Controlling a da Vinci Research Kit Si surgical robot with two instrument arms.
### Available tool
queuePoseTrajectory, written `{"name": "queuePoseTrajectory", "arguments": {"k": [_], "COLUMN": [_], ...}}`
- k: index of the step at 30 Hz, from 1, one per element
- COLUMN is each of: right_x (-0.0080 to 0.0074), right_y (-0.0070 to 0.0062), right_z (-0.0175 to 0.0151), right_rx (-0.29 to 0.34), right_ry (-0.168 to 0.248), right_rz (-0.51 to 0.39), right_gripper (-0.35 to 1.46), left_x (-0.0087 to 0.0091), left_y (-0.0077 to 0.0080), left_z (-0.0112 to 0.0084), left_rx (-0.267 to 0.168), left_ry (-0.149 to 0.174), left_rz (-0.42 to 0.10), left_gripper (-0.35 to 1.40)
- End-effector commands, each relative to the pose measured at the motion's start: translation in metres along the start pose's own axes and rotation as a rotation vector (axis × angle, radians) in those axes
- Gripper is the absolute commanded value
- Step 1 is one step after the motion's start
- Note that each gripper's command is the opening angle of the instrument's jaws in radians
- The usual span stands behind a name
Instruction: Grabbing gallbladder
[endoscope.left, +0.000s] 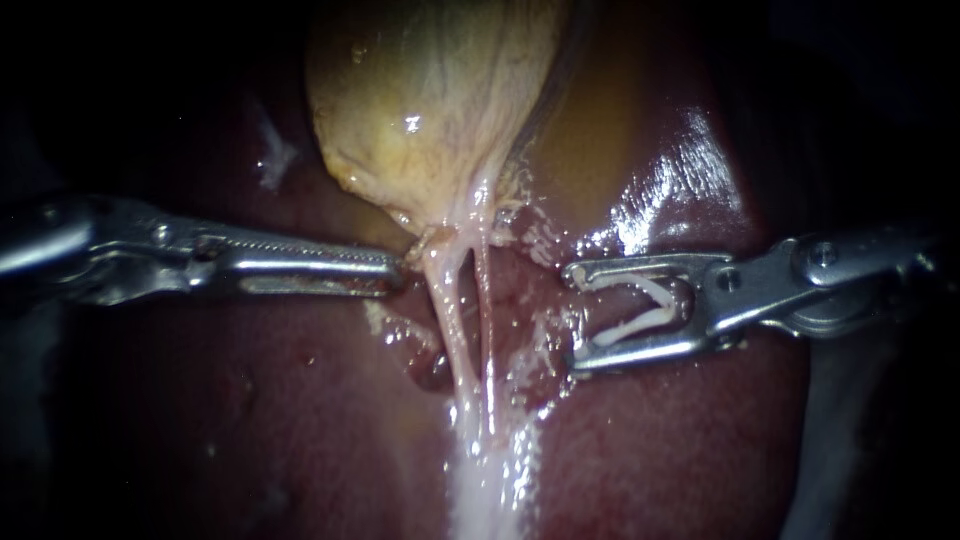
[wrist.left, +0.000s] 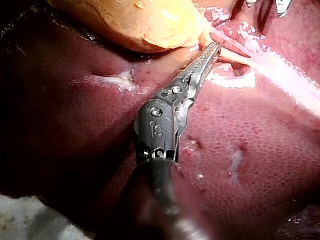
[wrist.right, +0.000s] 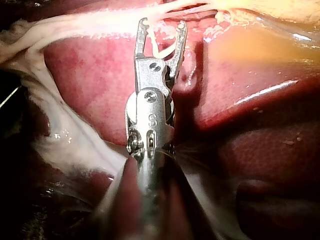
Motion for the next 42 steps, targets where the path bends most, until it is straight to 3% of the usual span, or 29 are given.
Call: {"name": "queuePoseTrajectory", "arguments": {"k": [1,14,16,19,24,33,42], "right_x": [0.0,0.0,0.0,0.0,0.0,0.0,0.0], "right_y": [0.0,0.0,0.0,0.0,0.0,0.0,0.0], "right_z": [0.0,0.0,0.0,0.0,0.0,0.0,0.0], "right_rx": [0.0,0.0,0.0,0.0,0.0,0.0,0.0], "right_ry": [0.0,0.0,0.0,0.0,0.0,0.0,0.0], "right_rz": [0.0,0.0,0.0,0.0,0.0,0.0,0.0], "right_gripper": [0.38,0.38,0.37,0.37,0.37,0.38,0.38], "left_x": [0.0,0.0001,0.0001,0.0002,0.0003,0.0004,0.0008], "left_y": [0.0,0.0,0.0,0.0,0.0001,0.0,-0.0002], "left_z": [0.0,0.0,-0.0001,-0.0001,-0.0002,0.0003,0.0023], "left_rx": [0.0,0.005,0.011,0.011,0.014,0.022,0.031], "left_ry": [0.0,0.001,0.002,0.002,0.003,0.004,0.006], "left_rz": [0.0,0.005,0.005,0.011,0.01,0.01,0.007], "left_gripper": [-0.35,-0.35,-0.13,0.05,0.22,0.31,0.31]}}
